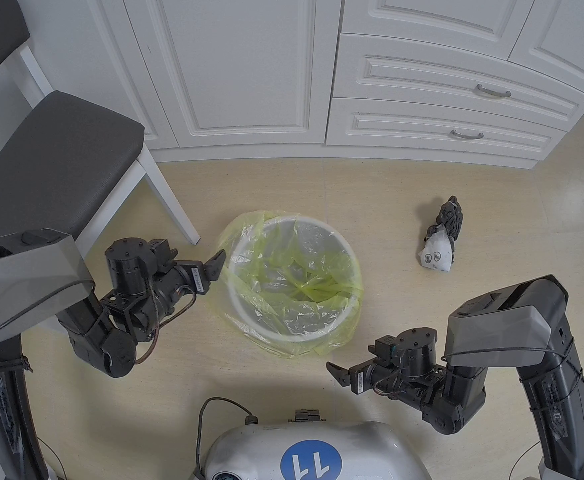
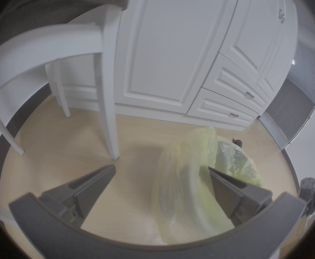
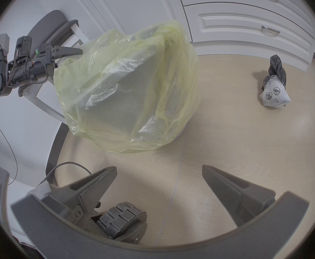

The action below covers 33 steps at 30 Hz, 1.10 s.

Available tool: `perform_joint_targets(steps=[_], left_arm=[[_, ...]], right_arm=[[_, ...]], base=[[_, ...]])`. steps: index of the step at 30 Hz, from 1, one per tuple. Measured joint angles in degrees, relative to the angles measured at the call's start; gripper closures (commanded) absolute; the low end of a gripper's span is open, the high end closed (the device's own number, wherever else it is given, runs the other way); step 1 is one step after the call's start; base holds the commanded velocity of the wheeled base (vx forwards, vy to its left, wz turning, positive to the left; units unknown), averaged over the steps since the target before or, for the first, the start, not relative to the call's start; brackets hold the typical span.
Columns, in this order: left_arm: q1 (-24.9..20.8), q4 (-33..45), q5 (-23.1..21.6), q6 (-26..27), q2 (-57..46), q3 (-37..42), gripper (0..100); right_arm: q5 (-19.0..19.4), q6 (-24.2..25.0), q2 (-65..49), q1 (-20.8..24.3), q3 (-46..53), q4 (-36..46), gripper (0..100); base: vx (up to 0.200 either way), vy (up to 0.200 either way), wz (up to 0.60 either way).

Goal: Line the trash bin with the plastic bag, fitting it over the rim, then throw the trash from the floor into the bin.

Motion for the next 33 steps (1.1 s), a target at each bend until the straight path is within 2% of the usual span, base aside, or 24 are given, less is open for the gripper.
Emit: perform_joint_targets(steps=[8, 13, 27, 33], left_arm=[[5.1, -0.8, -4.8, -1.6, 2.5, 0.1, 0], [5.9, -0.8, -5.8, -4.4, 4.8, -1.0, 0], [4.9, -0.5, -3.5, -6.9, 15.2, -7.7, 0], [4.1, -0.2, 0.0, -7.0, 19.1, -10.7, 0]], right_arm=[[-0.1, 0.0, -0.1, -0.5, -0.2, 0.0, 0], [-0.1, -0.1, -0.2, -1.1, -0.4, 0.0, 0], [0.0, -0.1, 0.6, -1.7, -1.6, 0.0, 0], [0.0, 0.0, 1.9, -2.2, -2.6, 0.0, 0]], base=[[0.000, 0.000, 0.00], [0.000, 0.000, 0.00], [0.000, 0.000, 0.00], [0.000, 0.000, 0.00]])
